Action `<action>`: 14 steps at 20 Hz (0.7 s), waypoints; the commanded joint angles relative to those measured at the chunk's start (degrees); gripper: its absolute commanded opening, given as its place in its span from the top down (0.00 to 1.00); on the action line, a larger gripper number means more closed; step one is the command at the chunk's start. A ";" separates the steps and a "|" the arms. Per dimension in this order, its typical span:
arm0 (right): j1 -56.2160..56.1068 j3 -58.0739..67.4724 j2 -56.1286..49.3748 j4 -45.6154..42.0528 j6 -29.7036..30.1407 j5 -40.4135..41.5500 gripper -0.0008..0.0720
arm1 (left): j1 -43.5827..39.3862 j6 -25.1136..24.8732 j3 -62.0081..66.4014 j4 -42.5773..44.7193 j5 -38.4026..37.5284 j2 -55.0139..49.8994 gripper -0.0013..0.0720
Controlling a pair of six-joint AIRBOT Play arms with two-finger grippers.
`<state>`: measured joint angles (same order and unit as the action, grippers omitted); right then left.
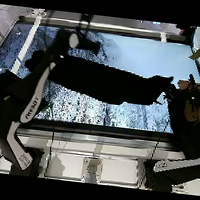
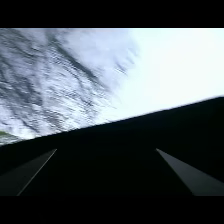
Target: Fold the clothes and pants, and hang the long-sleeved shirts on hangers.
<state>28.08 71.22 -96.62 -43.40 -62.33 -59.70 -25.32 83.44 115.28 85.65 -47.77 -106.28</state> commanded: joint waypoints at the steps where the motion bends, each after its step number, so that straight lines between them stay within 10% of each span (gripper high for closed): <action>1: -2.93 6.16 -5.11 -4.20 -3.54 0.57 0.01 | -4.92 -0.37 -0.31 0.00 -0.94 -2.08 0.02; 14: -3.41 6.75 -8.02 -7.45 -7.58 1.62 0.03 | -9.51 -0.37 -0.31 -0.44 -3.98 -7.98 0.02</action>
<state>24.71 77.78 -104.42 -49.87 -68.82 -59.57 -34.06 83.09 115.00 85.47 -51.48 -113.12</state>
